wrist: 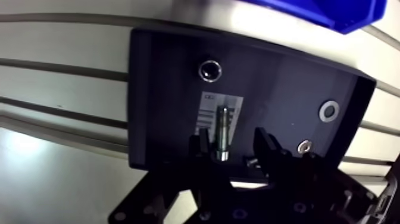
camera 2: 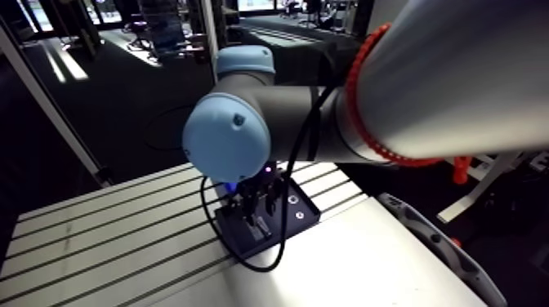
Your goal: Pick up the M10 bolt from the tray and put it into the blue bin.
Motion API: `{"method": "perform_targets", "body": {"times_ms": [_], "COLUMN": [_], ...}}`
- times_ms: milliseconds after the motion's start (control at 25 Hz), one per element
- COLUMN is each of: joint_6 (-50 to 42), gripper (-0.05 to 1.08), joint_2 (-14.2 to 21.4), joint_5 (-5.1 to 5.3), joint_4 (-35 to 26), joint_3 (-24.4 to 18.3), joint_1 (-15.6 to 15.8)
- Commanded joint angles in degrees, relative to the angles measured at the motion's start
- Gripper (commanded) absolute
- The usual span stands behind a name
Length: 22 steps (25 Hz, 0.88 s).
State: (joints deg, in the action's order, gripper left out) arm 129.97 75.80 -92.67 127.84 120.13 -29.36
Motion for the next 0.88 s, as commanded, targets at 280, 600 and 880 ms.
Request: {"method": "perform_targets", "body": {"times_ms": [280, 600, 880], "joint_6": [0.16, 0.25, 0.25], "gripper": [0.5, 0.53, 0.57], "joint_2": [-0.79, -1.14, -1.23], "joint_5": [-0.01, 0.08, 0.08], "joint_4": [0.18, 0.18, 0.27], "joint_3": [0.86, 0.86, 0.86], "joint_1": [0.0, 0.0, -0.27]}}
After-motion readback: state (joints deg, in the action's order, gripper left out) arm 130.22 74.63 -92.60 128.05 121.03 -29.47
